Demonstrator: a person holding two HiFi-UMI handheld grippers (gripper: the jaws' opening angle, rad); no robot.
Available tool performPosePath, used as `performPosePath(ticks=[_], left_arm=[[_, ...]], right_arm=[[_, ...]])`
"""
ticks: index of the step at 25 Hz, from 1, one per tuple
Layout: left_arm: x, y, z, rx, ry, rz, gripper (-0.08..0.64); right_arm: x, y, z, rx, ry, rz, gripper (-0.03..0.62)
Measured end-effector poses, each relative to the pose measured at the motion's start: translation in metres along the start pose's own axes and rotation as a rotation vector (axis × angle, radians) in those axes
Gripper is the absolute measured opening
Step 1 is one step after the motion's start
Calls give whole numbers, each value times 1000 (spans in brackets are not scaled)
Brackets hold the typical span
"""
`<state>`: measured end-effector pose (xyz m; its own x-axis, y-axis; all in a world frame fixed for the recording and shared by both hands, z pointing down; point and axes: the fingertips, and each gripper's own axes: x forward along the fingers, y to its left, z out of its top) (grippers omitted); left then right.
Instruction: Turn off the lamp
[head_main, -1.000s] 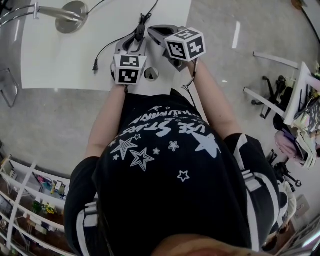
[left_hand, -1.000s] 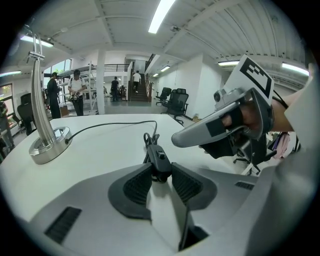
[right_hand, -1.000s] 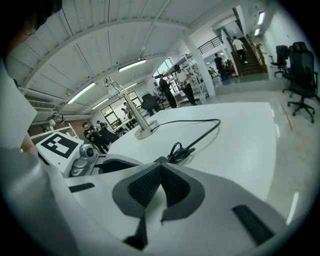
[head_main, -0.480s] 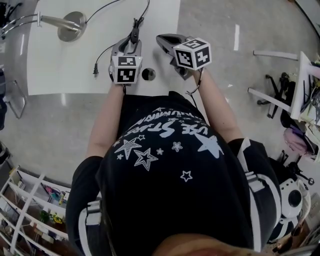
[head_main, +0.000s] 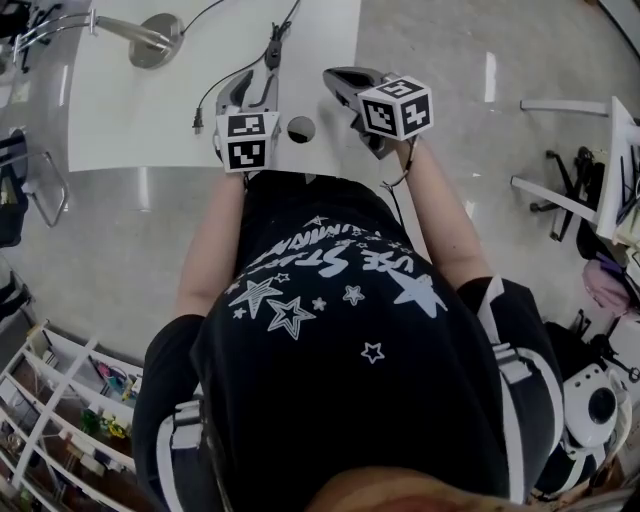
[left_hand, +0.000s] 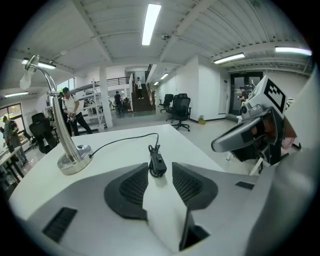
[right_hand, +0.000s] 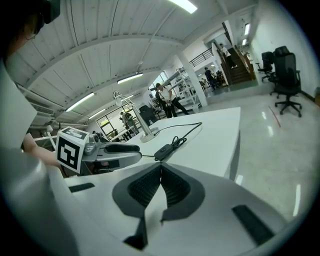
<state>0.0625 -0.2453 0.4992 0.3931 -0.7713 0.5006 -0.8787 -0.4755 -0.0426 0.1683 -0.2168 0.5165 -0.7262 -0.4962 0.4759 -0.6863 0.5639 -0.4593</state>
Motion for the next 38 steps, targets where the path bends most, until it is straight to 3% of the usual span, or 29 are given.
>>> performPosePath(ticks=[10,23,38], left_arm=[[-24,9,13,-22,-50,-43,141],[-68,60,3,-11,-105,-176,141],[-146,131,-11,38,-213,-293,140]], right_arm=[[-3,28,-16,39,-32,-28,6],[10,84,-1,61,-131,-201,6],[52,179,-17,105,-248,-338,6]])
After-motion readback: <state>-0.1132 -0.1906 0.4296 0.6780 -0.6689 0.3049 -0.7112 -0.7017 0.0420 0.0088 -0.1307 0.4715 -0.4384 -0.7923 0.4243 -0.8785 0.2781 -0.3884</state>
